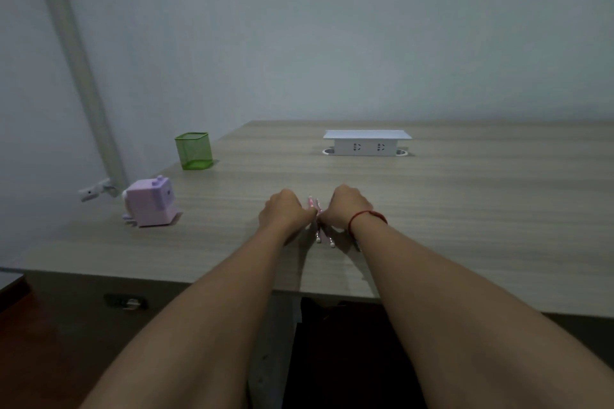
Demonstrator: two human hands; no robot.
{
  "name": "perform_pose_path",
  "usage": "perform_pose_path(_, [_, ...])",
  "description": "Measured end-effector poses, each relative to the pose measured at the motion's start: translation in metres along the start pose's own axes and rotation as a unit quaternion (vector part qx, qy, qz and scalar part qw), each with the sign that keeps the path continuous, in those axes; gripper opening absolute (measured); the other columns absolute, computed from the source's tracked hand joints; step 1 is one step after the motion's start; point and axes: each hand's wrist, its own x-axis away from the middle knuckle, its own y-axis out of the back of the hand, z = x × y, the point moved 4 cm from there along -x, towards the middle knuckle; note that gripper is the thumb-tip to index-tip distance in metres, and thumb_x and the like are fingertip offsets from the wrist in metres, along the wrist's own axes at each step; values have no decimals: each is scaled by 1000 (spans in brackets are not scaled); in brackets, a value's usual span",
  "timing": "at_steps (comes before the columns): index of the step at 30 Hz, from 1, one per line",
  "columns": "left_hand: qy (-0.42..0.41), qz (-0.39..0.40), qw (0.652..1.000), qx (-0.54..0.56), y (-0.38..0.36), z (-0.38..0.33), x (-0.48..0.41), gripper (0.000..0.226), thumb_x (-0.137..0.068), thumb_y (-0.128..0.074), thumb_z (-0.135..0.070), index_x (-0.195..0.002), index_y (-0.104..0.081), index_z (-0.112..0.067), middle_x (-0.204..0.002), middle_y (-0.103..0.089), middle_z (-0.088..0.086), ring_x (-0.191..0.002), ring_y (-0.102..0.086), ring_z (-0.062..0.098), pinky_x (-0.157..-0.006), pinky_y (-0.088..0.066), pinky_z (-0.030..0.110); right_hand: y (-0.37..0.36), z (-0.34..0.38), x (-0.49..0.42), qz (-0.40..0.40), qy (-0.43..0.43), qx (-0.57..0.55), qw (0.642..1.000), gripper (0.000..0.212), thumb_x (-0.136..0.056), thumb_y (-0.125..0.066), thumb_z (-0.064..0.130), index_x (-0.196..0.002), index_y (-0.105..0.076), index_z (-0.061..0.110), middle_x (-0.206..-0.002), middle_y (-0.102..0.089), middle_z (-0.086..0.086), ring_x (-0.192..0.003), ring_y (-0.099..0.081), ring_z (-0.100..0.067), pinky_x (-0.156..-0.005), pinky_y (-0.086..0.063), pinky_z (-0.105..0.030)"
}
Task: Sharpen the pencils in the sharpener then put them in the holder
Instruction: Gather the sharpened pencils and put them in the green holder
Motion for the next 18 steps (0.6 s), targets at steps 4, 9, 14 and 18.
perform_pose_path(4, [14, 13, 999, -32, -3, -3, -3, 43, -72, -67, -40, -94, -69, -3, -100, -70, 18, -98, -67, 33, -84, -57, 41, 0, -3, -3, -14, 6, 24, 1000, 21, -88, -62, 30, -87, -59, 10, -111, -65, -14, -102, -65, -31, -83, -50, -34])
perform_pose_path(9, [-7, -28, 989, -142, 4, -9, -9, 27, -85, -63, -19, -108, -57, -6, -118, -61, 17, -108, -61, 34, -82, -49, 35, 2, 7, -2, -26, 47, 147, 988, 28, -91, -58, 21, -117, -59, 11, -118, -64, -9, -107, -63, -26, -83, -47, -32])
perform_pose_path(14, [37, 50, 986, -152, 9, -3, -9, 28, -92, -52, -12, -117, -57, 0, -125, -57, 20, -113, -60, 34, -88, -51, 35, -9, 16, 2, -19, 60, 166, 984, 33, -95, -51, 25, -125, -59, 11, -126, -61, -9, -115, -60, -27, -90, -47, -33])
perform_pose_path(18, [75, 32, 992, -93, 31, 11, -3, 34, -88, -52, -2, -121, -55, 6, -126, -57, 24, -115, -60, 37, -92, -54, 39, -6, 20, 2, -21, 39, 49, 998, 30, -96, -49, 20, -121, -60, 7, -123, -62, -15, -112, -62, -32, -89, -50, -35])
